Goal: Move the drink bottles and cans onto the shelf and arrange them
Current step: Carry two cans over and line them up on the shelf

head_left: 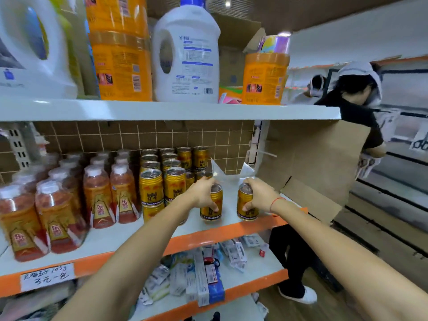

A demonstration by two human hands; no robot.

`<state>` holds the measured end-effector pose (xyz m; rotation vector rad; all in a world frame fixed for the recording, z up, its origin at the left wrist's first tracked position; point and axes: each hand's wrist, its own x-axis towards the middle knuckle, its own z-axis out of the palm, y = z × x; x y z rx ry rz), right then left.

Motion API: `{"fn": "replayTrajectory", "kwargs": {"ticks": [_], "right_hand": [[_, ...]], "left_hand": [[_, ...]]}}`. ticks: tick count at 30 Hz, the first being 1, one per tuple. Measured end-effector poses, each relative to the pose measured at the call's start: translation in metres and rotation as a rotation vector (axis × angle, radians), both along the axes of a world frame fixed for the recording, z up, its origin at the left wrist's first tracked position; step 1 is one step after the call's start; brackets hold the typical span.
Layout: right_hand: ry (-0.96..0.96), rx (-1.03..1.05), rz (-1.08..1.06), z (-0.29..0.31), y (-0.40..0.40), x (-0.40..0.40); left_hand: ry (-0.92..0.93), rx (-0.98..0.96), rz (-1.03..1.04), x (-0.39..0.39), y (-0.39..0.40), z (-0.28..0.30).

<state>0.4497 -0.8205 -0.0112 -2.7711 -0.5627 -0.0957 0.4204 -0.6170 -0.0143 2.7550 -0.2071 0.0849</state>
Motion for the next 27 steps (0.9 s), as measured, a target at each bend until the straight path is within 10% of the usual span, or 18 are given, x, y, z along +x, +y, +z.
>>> {"fn": "replayTrajectory", "kwargs": {"ticks": [27], "right_hand": [[0.030, 0.011, 0.210, -0.005, -0.008, 0.079]], "left_hand": [[-0.014, -0.017, 0.247, 0.039, -0.011, 0.011]]}}
